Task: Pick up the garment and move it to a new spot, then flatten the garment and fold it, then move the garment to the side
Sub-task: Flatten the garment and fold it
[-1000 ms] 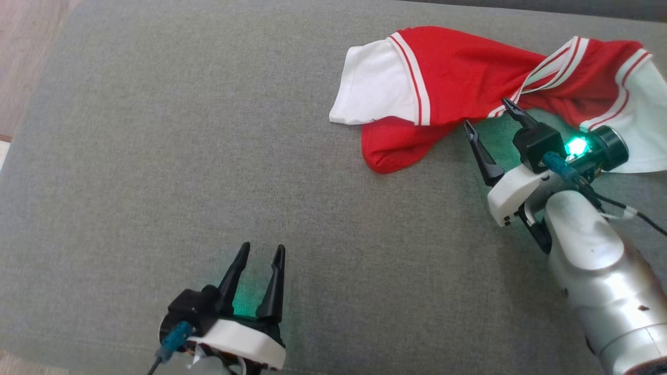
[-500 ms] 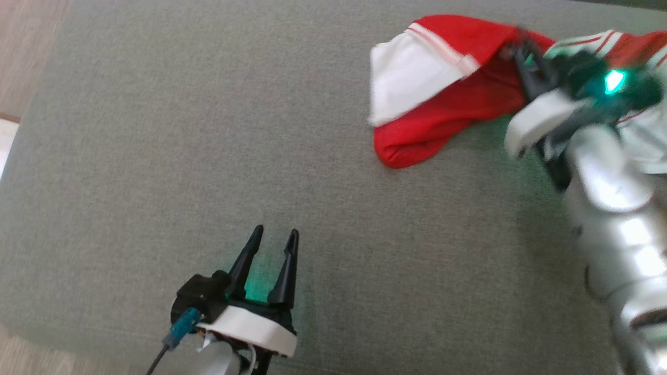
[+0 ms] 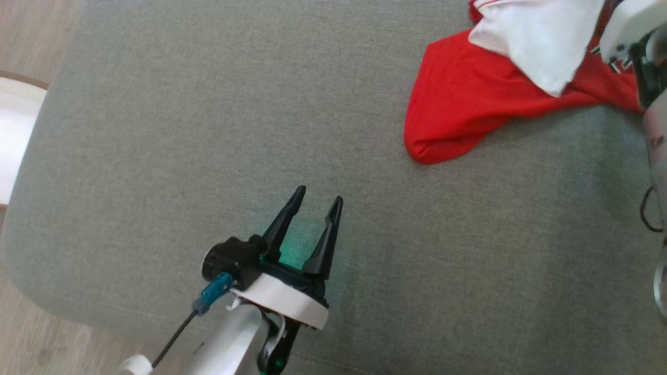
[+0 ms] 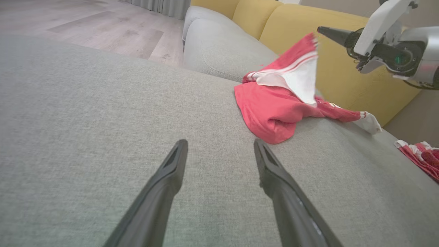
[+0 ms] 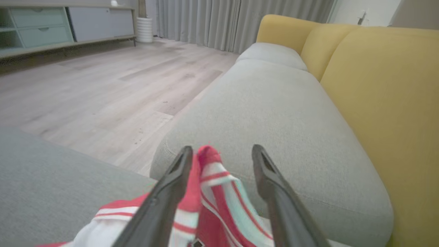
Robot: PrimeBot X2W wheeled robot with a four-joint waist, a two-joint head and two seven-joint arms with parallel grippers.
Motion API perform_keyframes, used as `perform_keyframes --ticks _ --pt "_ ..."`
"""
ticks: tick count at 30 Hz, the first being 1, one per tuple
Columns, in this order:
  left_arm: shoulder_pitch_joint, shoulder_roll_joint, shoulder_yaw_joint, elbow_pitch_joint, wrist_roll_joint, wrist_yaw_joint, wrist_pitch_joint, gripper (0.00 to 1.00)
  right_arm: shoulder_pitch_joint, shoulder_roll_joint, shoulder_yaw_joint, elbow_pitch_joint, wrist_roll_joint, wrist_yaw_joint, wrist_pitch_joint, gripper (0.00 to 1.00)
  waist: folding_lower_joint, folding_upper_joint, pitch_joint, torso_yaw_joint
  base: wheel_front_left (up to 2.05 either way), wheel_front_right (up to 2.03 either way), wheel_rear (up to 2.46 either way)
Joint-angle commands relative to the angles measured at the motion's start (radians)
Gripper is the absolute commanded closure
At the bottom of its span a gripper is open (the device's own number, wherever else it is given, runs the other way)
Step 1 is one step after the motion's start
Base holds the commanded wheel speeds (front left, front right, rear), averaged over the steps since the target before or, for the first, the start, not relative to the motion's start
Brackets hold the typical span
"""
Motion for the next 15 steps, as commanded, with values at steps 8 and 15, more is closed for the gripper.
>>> perform_keyframes --ticks 8,15 --pt "-0.054 0.004 0.046 -0.016 -0.009 0.015 -0.01 0.0 0.104 0.075 -0.094 -0.054 -0.002 0.007 -0.093 0.0 -0.0002 0.0001 -0.014 -0.101 0.0 0.0 0.0" --pt "-0.112 0.004 0.025 0.04 -0.018 0.001 -0.01 0.0 0.363 0.133 0.005 -0.317 0.169 0.007 -0.095 0.0 -0.0002 0.0001 -0.025 -0.196 0.0 0.0 0.0"
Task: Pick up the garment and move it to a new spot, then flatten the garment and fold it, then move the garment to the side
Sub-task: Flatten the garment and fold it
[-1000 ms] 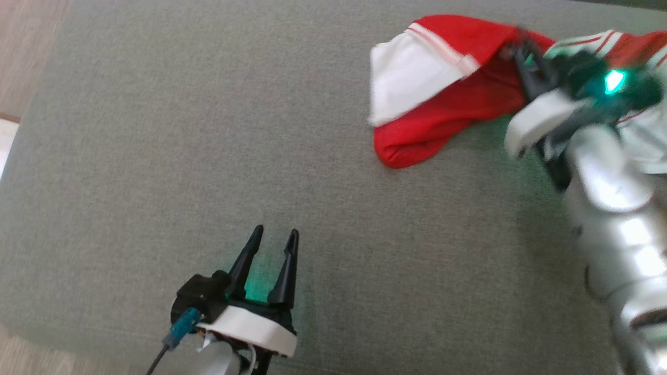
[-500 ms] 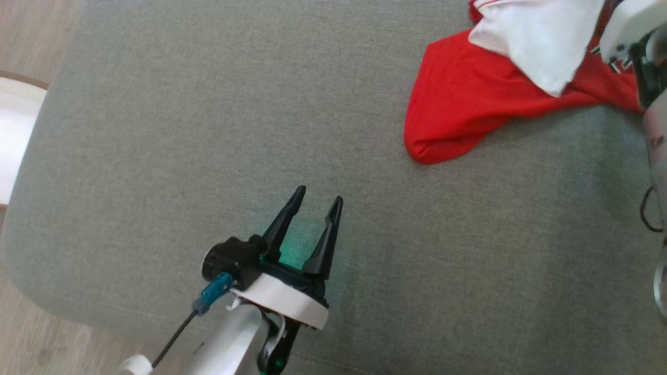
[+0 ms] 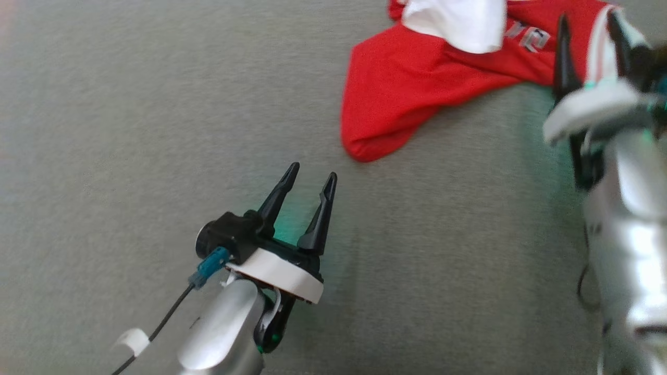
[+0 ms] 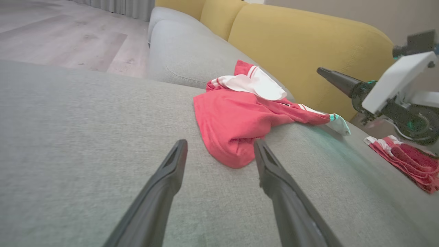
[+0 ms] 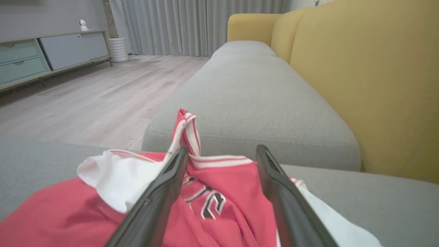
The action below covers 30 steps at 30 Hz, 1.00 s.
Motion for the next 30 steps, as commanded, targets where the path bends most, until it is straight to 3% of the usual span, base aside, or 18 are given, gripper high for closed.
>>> perform_keyframes --ticks 1,10,21,22,23,24,30 --pt "-0.024 0.006 0.019 -0.018 -0.006 -0.005 -0.01 0.0 0.02 0.015 0.027 -0.042 0.013 0.007 -0.013 0.0 0.0 0.0 -0.006 -0.032 0.0 0.0 0.0" --pt "-0.095 0.006 -0.029 0.163 -0.049 -0.015 -0.01 0.0 0.288 0.038 0.101 -0.282 0.178 0.007 -0.014 0.0 0.0 0.0 0.013 -0.147 0.0 0.0 0.0" --pt "-0.147 0.006 0.043 0.258 -0.074 0.008 -0.01 0.0 0.369 0.053 0.101 -0.349 0.196 0.007 -0.014 0.0 0.0 0.0 0.044 -0.212 0.0 0.0 0.0" --pt "-0.148 0.006 0.046 0.262 -0.071 0.007 -0.01 0.07 0.374 0.054 0.101 -0.349 0.196 0.007 -0.014 0.0 0.0 0.0 0.043 -0.213 0.0 0.0 0.0" --pt "-0.15 0.006 0.049 0.266 -0.069 0.007 -0.01 0.75 0.377 0.056 0.1 -0.349 0.197 0.007 -0.014 0.0 0.0 0.0 0.04 -0.214 0.0 0.0 0.0" --pt "-0.152 0.006 0.054 0.266 -0.062 0.008 -0.01 1.0 0.381 0.057 0.099 -0.349 0.197 0.007 -0.014 0.0 0.0 0.0 0.035 -0.214 0.0 0.0 0.0" --pt "-0.108 0.006 0.124 0.14 0.007 0.013 -0.01 1.0 0.424 0.065 0.079 -0.331 0.208 0.007 -0.014 0.0 0.0 0.0 -0.038 -0.177 0.0 0.0 0.0"
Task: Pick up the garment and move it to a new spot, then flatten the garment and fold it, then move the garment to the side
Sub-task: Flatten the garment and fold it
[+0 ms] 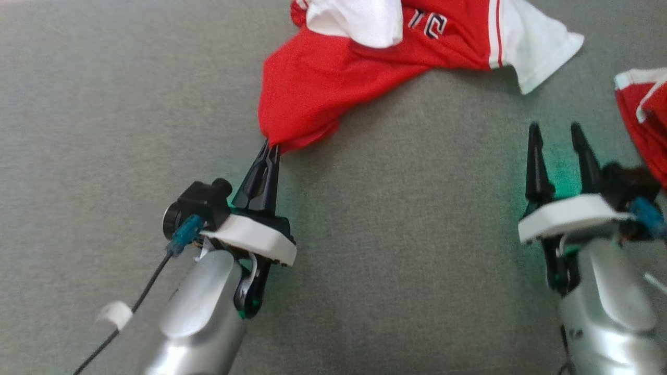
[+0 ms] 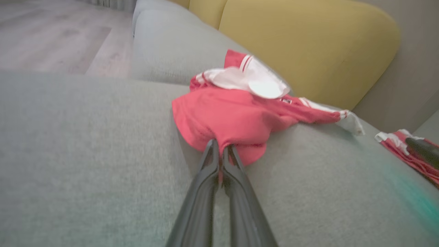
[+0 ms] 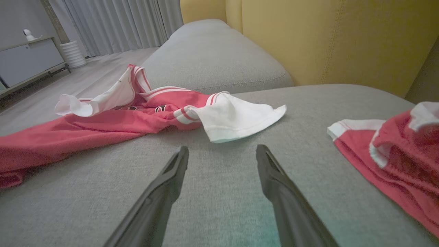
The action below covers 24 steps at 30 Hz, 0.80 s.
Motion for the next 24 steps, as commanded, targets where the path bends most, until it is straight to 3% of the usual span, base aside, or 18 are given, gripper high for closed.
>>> perform_keyframes --ticks 1,7,13,19,24 --pt "0.034 0.012 0.05 -0.081 0.033 0.002 -0.005 1.0 0.037 0.014 0.01 -0.013 0.01 0.007 -0.013 0.0 -0.0001 0.0 -0.059 0.035 0.0 0.0 0.0" --pt "0.17 0.012 0.09 -0.236 0.121 -0.008 -0.005 1.0 0.121 0.02 0.002 0.032 0.035 0.007 -0.014 0.0 -0.0001 0.0 -0.203 0.098 0.0 0.0 0.0" --pt "0.311 0.012 0.14 -0.286 0.185 -0.016 -0.005 1.0 0.2 0.022 0.011 0.055 0.077 0.007 -0.014 0.0 -0.0001 0.0 -0.306 0.129 0.0 0.0 0.0" --pt "0.351 0.035 0.202 -0.277 0.239 -0.021 -0.005 1.0 0.216 0.022 0.024 0.048 0.089 0.007 -0.014 0.0 -0.0001 0.0 -0.293 0.106 0.0 0.0 0.0" --pt "0.277 0.066 0.296 -0.224 0.274 -0.003 -0.005 1.0 0.193 0.022 0.037 0.037 0.084 0.007 -0.014 0.0 -0.0001 0.0 -0.227 0.063 0.0 0.0 0.0"
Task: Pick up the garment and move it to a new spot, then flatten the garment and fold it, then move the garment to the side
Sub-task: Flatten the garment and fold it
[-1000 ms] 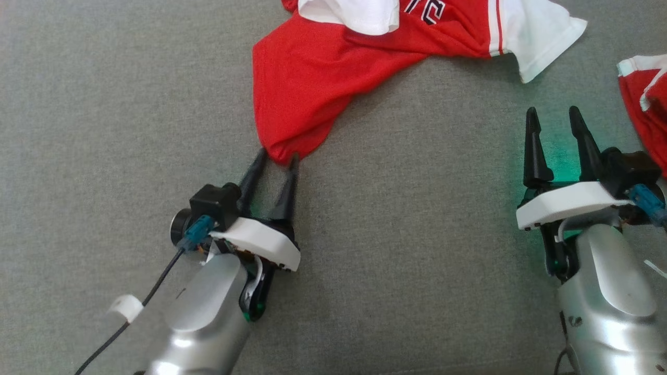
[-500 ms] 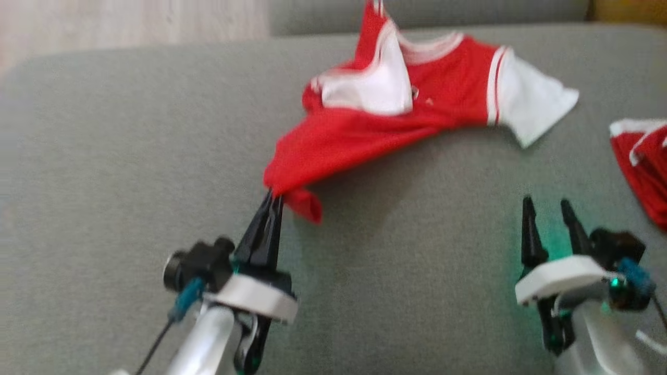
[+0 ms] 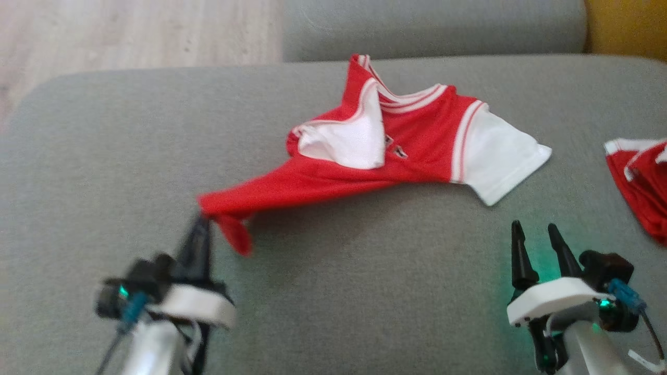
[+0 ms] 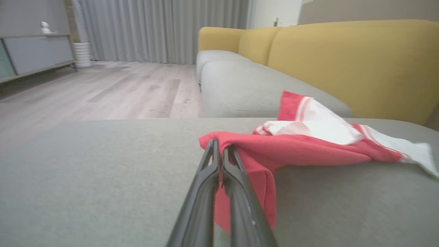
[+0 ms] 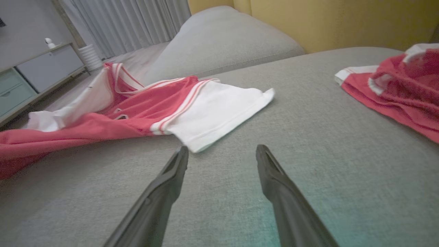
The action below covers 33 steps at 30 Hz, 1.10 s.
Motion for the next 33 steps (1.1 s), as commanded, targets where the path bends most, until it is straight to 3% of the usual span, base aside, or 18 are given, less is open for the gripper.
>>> perform_keyframes --ticks 1,3,7,14,19,27,33 --pt "-0.081 0.024 0.061 -0.02 0.011 0.018 -0.005 0.84 -0.05 -0.002 0.029 -0.034 -0.002 0.007 -0.014 0.0 -0.0002 0.0 0.044 -0.036 0.0 0.0 0.0" --pt "-0.115 0.03 0.11 0.009 0.019 0.05 -0.005 0.0 -0.059 -0.002 0.034 -0.04 -0.001 0.007 -0.014 0.0 -0.0002 0.0 0.063 -0.048 0.0 0.0 0.0" --pt "-0.149 0.017 0.173 0.044 0.029 0.081 -0.005 0.0 -0.071 -0.002 0.041 -0.046 0.001 0.007 -0.014 0.0 -0.0002 0.0 0.09 -0.056 0.0 0.0 0.0" --pt "-0.103 -0.029 0.189 0.058 0.027 0.067 -0.005 0.0 -0.108 -0.002 0.031 -0.037 -0.012 0.007 -0.014 0.0 -0.0002 0.0 0.123 -0.022 0.0 0.0 0.0" --pt "-0.071 -0.035 0.15 0.05 0.016 0.058 -0.005 0.0 -0.179 -0.008 -0.01 0.019 -0.058 0.007 -0.014 0.0 -0.0002 0.0 0.145 0.011 0.0 0.0 0.0" --pt "-0.046 -0.036 0.046 0.029 -0.049 0.074 -0.005 0.0 -0.311 -0.027 -0.133 0.234 -0.135 0.007 -0.013 0.0 -0.0002 0.0 0.172 0.062 0.0 0.0 0.0" --pt "-0.038 -0.036 0.006 0.023 -0.067 0.081 -0.005 0.0 -0.353 -0.012 -0.156 0.33 -0.122 0.007 -0.013 0.0 -0.0002 0.0 0.183 0.08 0.0 0.0 0.0"
